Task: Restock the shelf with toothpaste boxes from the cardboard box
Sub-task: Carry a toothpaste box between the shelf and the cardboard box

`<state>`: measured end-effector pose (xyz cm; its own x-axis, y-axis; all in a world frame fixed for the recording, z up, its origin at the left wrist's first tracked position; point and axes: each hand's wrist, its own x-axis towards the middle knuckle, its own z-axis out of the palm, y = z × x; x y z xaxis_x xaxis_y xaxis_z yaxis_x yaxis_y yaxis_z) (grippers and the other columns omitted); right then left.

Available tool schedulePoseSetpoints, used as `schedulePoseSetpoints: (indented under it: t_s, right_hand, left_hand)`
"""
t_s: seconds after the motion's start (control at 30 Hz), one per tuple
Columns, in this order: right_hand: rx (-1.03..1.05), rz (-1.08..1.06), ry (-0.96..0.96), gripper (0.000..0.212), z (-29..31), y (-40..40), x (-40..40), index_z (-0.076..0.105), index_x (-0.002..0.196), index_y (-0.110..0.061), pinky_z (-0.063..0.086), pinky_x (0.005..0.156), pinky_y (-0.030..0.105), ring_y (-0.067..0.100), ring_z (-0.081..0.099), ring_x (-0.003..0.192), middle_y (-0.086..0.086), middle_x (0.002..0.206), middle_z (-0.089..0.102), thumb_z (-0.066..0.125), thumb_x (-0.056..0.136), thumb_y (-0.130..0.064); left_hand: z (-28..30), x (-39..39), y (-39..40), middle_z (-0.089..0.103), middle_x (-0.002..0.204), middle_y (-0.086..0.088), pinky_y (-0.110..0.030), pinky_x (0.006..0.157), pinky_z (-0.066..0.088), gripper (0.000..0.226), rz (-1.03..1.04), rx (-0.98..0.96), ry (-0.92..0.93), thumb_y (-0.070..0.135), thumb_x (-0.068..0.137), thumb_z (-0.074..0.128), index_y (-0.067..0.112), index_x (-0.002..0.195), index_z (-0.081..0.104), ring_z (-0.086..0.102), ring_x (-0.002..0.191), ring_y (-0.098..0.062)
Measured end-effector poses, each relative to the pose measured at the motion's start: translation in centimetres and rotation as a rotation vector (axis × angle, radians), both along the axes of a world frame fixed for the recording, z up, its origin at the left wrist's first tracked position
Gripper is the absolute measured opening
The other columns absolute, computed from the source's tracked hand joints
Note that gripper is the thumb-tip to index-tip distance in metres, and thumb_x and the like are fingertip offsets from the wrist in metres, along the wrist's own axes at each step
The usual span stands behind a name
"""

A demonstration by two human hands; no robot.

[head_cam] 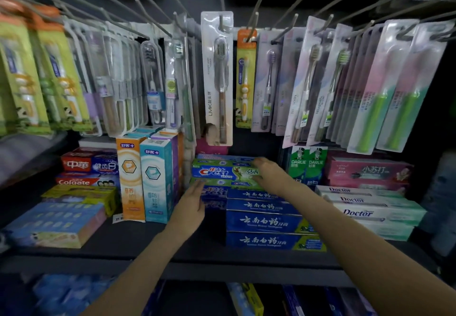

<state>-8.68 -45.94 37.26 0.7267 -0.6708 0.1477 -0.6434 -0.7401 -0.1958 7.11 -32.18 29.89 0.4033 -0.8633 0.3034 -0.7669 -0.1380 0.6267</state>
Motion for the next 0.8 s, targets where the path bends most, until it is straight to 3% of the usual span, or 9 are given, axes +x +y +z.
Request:
schedulePoseSetpoints:
  t_s: [0.13, 0.4, 0.63, 0.8]
  right_hand:
    - [-0.030, -0.042, 0.040, 0.046, -0.6, -1.5, 2.7, 0.039, 0.137, -0.004, 0.039, 0.103, 0.042, 0.035, 0.041, 0.125, 0.018, 0.137, 0.041, 0.050, 0.093, -0.010]
    - [-0.172, -0.078, 0.077, 0.051, -1.4, -2.4, 3.9, 0.038, 0.140, -0.016, 0.030, 0.102, 0.044, 0.033, 0.029, 0.128, 0.010, 0.140, 0.032, 0.053, 0.091, -0.014]
    - [-0.019, -0.056, -0.036, 0.039, -0.6, -3.1, 4.5, 0.048, 0.129, -0.018, 0.032, 0.101, 0.040, 0.031, 0.032, 0.125, 0.010, 0.129, 0.043, 0.057, 0.091, -0.017]
    - [0.065, -0.016, -0.045, 0.034, 0.5, -3.5, 4.0, 0.054, 0.120, -0.018, 0.039, 0.099, 0.041, 0.029, 0.044, 0.118, 0.010, 0.121, 0.055, 0.063, 0.087, -0.019]
  left_hand:
    - [-0.2, 0.9, -0.7, 0.011, 0.156, -0.004, -0.006, 0.102, 0.002, 0.060, -0.023, 0.036, -0.136, 0.001, 0.093, 0.041, 0.010, 0.147, 0.017, 0.013, 0.143, -0.016]
    - [-1.3, 1.2, -0.7, 0.010, 0.155, -0.001, -0.013, 0.107, -0.003, 0.065, -0.015, 0.021, -0.352, 0.009, 0.092, 0.046, 0.011, 0.147, 0.013, 0.006, 0.144, -0.016]
    - [-1.5, 1.5, -0.7, 0.009, 0.155, -0.004, -0.022, 0.115, 0.001, 0.065, -0.022, 0.054, -0.490, 0.008, 0.092, 0.043, 0.009, 0.148, 0.010, 0.005, 0.144, -0.018]
    - [-1.5, 1.7, -1.0, 0.009, 0.155, -0.004, -0.026, 0.117, 0.004, 0.067, -0.014, 0.073, -0.538, 0.011, 0.091, 0.044, 0.009, 0.148, 0.009, 0.006, 0.144, -0.019]
